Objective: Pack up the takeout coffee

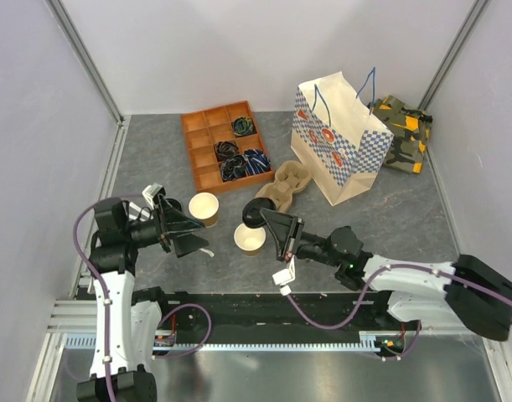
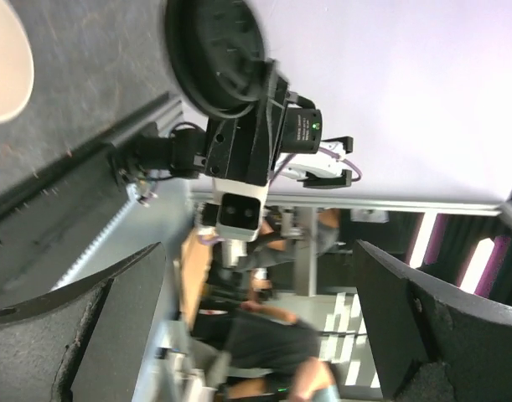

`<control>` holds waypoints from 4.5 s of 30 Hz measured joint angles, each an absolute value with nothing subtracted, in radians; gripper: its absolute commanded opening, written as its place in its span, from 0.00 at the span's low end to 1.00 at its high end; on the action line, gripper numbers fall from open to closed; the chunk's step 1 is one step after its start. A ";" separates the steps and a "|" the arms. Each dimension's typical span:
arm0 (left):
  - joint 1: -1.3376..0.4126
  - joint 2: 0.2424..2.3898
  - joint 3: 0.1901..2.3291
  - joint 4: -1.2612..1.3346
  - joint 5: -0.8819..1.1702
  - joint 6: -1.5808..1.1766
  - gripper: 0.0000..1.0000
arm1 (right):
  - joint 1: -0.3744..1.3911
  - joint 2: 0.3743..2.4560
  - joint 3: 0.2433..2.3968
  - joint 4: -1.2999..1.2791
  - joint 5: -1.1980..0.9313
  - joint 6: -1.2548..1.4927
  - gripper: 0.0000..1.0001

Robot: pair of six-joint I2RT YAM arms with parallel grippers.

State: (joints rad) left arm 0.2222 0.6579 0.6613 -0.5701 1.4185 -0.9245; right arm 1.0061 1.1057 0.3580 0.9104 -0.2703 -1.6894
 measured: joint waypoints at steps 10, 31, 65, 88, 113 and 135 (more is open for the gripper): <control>0.221 0.654 0.568 -0.417 1.414 -1.158 0.91 | 1.163 1.427 0.441 1.255 -0.196 -1.912 0.00; 0.096 0.608 0.393 0.175 1.357 -1.507 0.60 | 1.357 1.508 0.523 1.304 -0.003 -1.979 0.00; 0.064 0.701 0.381 0.405 1.352 -1.574 0.02 | 1.386 1.307 0.275 1.312 0.354 -1.903 0.98; -0.171 1.042 0.561 0.100 1.297 -0.939 0.02 | 0.778 1.048 1.082 -0.568 -0.140 -0.044 0.74; -0.220 1.190 0.611 0.000 1.257 -0.778 0.02 | 0.727 1.327 1.074 -0.472 -0.535 0.267 0.44; -0.220 1.237 0.619 0.002 1.263 -0.739 0.02 | 0.612 1.379 0.976 -0.289 -0.799 0.501 0.40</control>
State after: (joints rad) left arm -0.2203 1.2373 0.6189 0.0021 1.2633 -0.7391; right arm 0.6121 1.3792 0.9760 -0.2890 -0.7994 0.5011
